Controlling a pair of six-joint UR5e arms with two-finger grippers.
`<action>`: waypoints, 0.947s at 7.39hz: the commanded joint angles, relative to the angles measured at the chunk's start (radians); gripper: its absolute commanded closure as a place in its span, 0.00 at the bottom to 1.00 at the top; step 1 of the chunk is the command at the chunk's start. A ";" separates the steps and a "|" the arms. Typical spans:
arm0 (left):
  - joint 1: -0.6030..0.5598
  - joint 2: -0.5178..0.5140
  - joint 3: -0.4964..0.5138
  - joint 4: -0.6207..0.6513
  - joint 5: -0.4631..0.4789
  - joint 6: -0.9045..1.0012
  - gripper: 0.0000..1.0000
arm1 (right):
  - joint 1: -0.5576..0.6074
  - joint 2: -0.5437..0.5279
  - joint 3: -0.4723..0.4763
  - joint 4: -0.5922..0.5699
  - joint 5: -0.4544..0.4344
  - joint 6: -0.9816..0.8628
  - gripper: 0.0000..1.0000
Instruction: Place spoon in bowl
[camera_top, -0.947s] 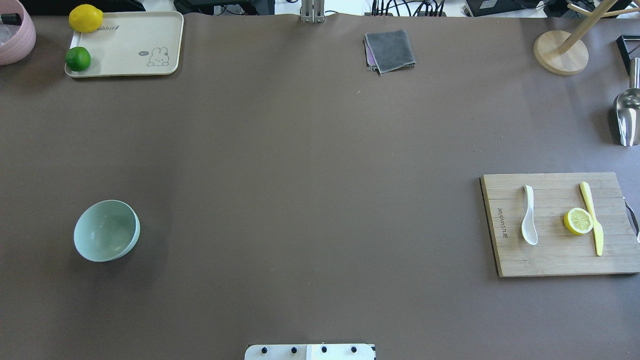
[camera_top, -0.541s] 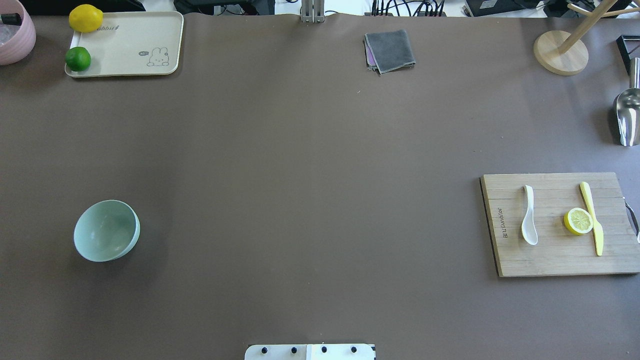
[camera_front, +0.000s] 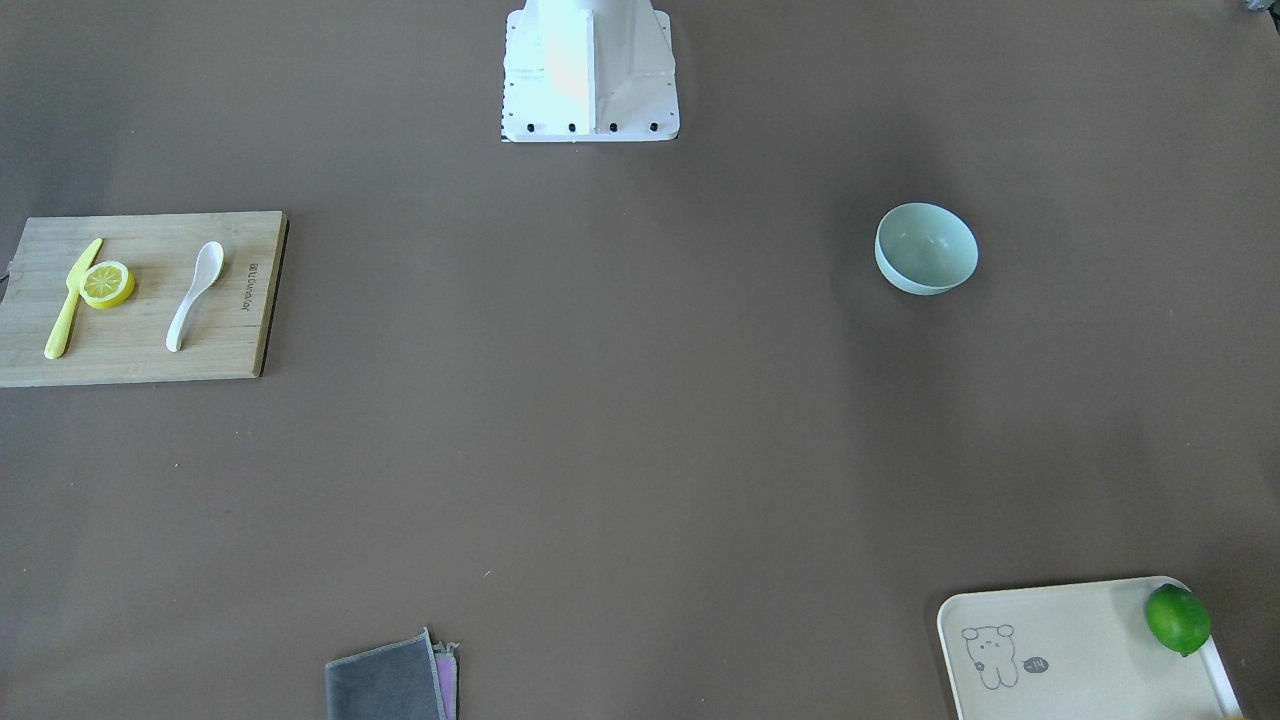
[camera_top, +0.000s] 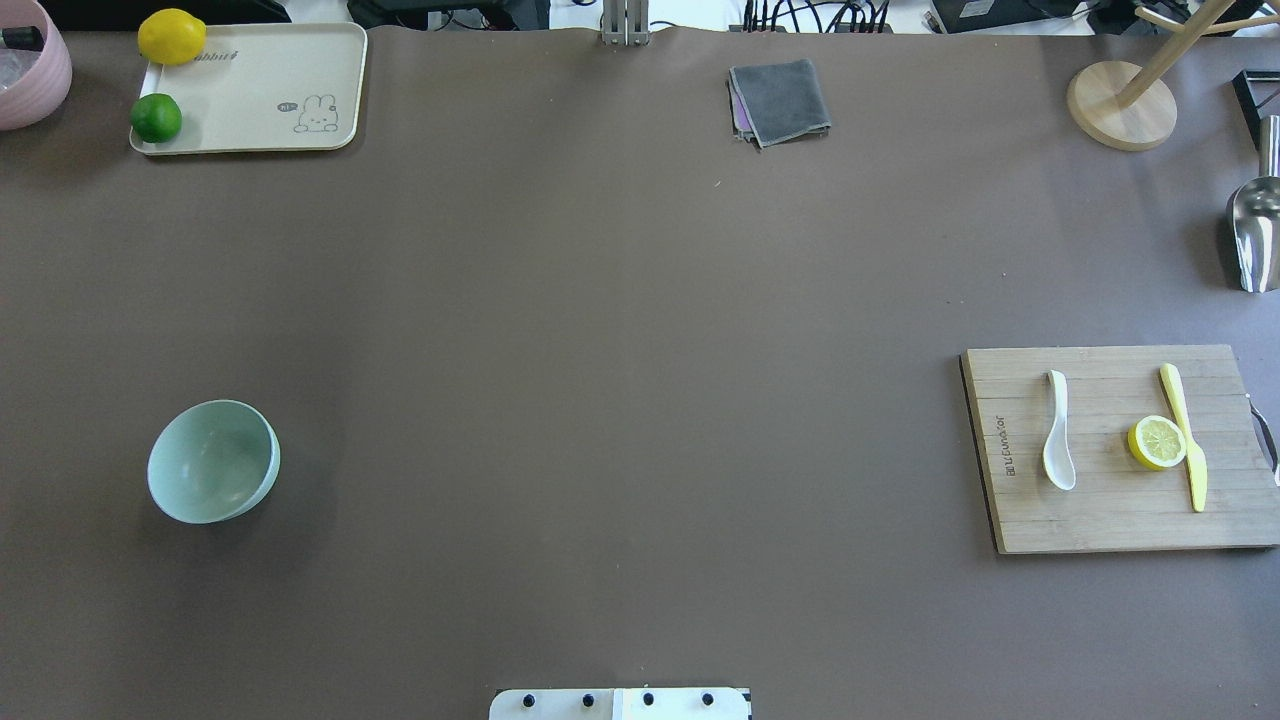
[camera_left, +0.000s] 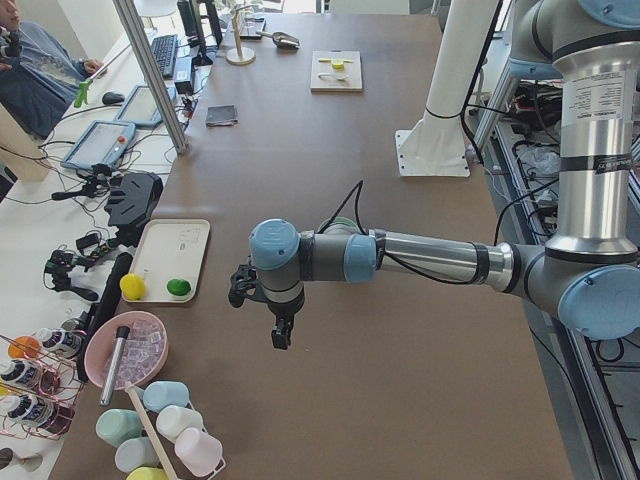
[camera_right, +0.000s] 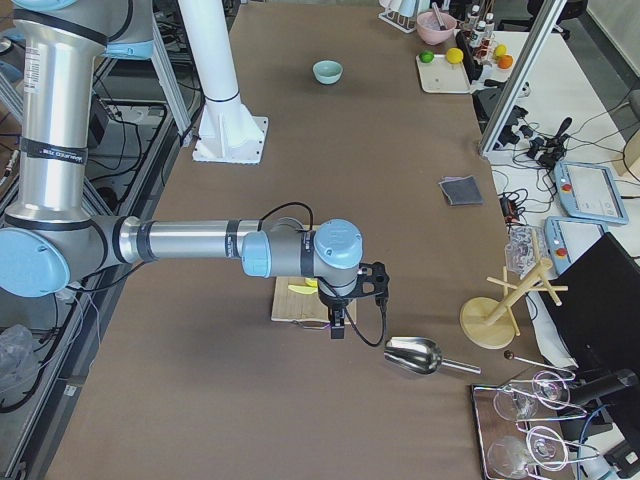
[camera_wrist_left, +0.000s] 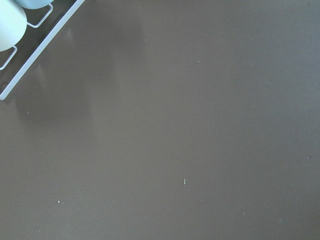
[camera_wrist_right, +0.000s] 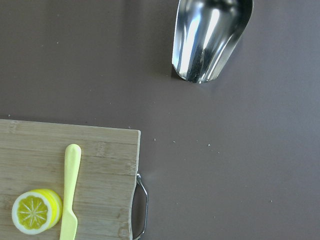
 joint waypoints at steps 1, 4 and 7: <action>-0.001 0.034 -0.023 -0.010 -0.001 0.001 0.01 | 0.000 0.000 0.000 -0.001 0.002 0.000 0.00; -0.001 0.062 -0.056 -0.013 0.000 0.001 0.01 | 0.000 0.000 0.000 0.000 -0.003 0.000 0.00; 0.004 0.044 -0.045 -0.067 -0.012 -0.067 0.01 | 0.000 0.003 -0.001 0.002 -0.007 -0.009 0.00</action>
